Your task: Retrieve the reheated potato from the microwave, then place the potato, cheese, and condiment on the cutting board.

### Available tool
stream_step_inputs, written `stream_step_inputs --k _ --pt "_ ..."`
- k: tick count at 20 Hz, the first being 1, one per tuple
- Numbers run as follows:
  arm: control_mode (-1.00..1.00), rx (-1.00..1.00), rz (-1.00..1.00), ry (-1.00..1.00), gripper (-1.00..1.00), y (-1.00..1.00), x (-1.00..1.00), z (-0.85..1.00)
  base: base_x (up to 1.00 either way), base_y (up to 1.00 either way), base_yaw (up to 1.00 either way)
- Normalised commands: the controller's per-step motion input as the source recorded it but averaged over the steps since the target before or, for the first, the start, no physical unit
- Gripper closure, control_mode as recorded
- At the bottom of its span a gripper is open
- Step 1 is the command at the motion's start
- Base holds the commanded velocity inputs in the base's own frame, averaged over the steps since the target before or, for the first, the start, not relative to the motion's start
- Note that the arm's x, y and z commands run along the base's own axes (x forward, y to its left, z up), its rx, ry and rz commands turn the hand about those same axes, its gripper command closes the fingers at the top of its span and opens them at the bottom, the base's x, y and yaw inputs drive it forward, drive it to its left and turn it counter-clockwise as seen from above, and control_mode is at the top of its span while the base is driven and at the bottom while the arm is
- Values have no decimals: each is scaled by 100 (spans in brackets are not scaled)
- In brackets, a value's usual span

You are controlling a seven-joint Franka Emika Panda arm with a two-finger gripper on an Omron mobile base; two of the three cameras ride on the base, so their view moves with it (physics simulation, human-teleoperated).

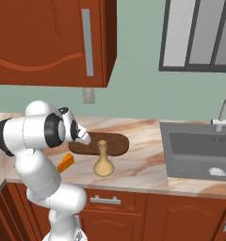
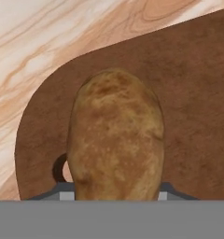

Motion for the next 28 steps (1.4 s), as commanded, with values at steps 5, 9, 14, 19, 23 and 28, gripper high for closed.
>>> stream_step_inputs --k 5,9,14,19,23,28 --pt "-100 1 0 5 100 0 17 -15 0 0 0" --pt "-100 0 0 5 100 0 7 -19 0 0 0" --pt "-100 0 0 5 -100 0 0 -21 0 0 0" --pt "-100 0 0 3 -100 -1 -3 -16 0 0 0" --pt "-100 0 0 0 -100 0 -3 -5 0 0 0" --pt "-100 1 0 -1 -100 -2 -1 1 0 0 0"
